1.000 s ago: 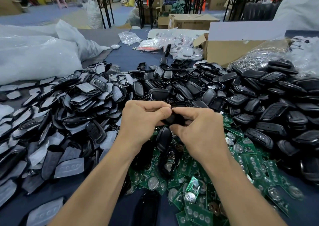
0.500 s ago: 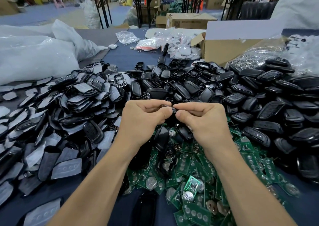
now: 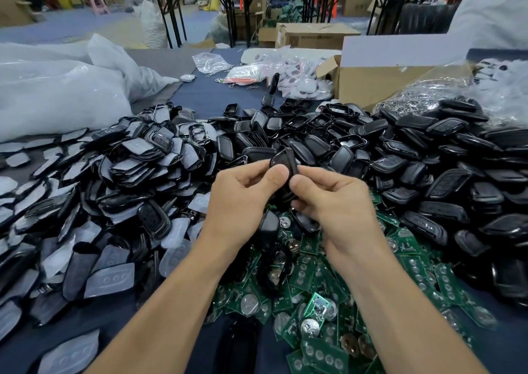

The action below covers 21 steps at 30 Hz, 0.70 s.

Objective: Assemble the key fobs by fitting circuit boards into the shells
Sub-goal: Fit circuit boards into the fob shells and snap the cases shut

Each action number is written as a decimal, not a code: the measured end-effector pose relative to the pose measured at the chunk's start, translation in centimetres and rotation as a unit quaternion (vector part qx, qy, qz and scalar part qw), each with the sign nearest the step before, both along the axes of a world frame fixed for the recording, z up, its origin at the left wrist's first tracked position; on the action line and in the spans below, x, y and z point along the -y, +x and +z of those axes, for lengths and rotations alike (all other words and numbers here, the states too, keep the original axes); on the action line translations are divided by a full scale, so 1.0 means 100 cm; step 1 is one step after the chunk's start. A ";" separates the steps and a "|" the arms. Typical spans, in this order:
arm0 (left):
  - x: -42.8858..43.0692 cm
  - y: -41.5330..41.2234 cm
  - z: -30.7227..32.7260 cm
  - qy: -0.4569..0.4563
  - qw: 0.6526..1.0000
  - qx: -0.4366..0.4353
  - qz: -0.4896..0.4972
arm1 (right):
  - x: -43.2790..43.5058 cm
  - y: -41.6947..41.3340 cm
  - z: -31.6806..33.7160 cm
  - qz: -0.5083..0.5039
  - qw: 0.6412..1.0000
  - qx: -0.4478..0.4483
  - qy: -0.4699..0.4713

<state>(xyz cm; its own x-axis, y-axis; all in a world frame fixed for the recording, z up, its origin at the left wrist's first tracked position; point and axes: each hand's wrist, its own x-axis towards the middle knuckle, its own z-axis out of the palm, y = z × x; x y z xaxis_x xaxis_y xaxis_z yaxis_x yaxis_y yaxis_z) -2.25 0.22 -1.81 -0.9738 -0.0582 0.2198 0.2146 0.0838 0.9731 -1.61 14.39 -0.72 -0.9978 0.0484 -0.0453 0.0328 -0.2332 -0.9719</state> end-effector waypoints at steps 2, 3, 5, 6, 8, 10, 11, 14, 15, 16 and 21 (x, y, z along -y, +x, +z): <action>-0.006 0.002 0.000 0.016 0.999 0.037 -0.006 | 0.006 0.002 0.001 0.025 0.996 0.038 -0.074; -0.009 0.003 0.001 0.036 0.998 0.051 -0.008 | 0.007 0.002 0.000 0.037 0.994 0.045 -0.089; -0.012 0.004 0.002 0.083 0.995 0.061 -0.001 | 0.009 0.004 0.000 0.058 0.992 0.047 -0.100; -0.014 0.005 0.004 0.108 0.992 0.062 0.010 | 0.010 0.004 0.000 0.066 0.992 0.044 -0.094; -0.018 0.007 0.007 0.152 0.985 0.072 0.033 | 0.011 0.005 0.001 0.076 0.994 0.033 -0.070; -0.020 0.009 0.007 0.169 0.981 0.076 0.053 | 0.014 0.006 0.000 0.082 0.994 0.026 -0.063; -0.020 0.009 0.007 0.165 0.982 0.072 0.063 | 0.014 0.007 -0.001 0.084 0.994 0.026 -0.062; -0.018 0.009 0.008 0.154 0.982 0.064 0.085 | 0.016 0.008 -0.004 0.091 0.993 0.029 -0.070; -0.017 0.009 0.008 0.152 0.983 0.064 0.087 | 0.016 0.007 -0.006 0.088 0.993 0.029 -0.074; -0.017 0.008 0.007 0.146 0.983 0.064 0.086 | 0.016 0.008 -0.005 0.088 0.993 0.033 -0.075; -0.012 0.005 0.003 0.096 0.991 0.061 0.076 | -0.003 -0.002 0.005 0.090 0.994 0.048 -0.033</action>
<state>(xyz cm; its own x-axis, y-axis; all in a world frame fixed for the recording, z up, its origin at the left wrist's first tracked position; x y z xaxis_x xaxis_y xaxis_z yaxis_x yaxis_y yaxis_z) -1.72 1.38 -1.52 -0.9690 -0.2359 0.0727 0.0944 -0.0819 0.9922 -1.85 14.67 -0.20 -0.9810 -0.1370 -0.1372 0.1711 -0.2790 -0.9449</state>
